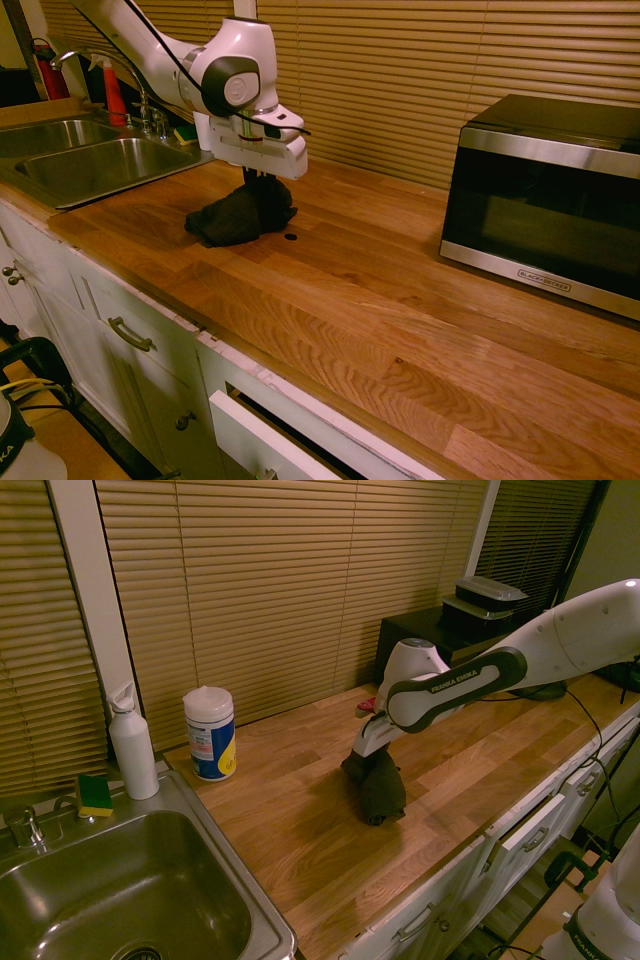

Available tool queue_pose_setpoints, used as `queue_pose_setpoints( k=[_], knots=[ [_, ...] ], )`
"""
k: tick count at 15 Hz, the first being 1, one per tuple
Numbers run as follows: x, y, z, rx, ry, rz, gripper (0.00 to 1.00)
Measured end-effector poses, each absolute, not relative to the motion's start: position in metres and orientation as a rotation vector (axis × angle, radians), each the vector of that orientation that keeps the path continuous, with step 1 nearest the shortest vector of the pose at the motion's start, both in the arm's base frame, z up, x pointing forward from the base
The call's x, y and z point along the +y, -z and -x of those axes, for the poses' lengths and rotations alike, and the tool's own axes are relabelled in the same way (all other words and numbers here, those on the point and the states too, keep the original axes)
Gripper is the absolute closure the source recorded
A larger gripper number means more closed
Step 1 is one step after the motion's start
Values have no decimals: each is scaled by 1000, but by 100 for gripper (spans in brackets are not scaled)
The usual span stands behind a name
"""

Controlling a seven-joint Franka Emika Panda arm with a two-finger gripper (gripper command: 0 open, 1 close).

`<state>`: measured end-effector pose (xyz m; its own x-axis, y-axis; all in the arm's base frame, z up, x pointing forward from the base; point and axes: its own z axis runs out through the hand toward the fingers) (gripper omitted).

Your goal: Clear the spill

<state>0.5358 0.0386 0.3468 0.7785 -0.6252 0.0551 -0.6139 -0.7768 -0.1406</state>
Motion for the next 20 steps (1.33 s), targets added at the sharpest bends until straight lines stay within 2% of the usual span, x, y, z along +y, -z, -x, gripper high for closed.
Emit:
queue_pose_setpoints(
  k=[7,9,13,20],
  knots=[
    [-60,-347,-534,1126,155,2764,100],
    [-64,-347,-533,1124,156,2763,100],
    [-22,-349,-536,1063,151,2792,100],
    [105,-350,-527,964,144,2866,100]
  ],
)
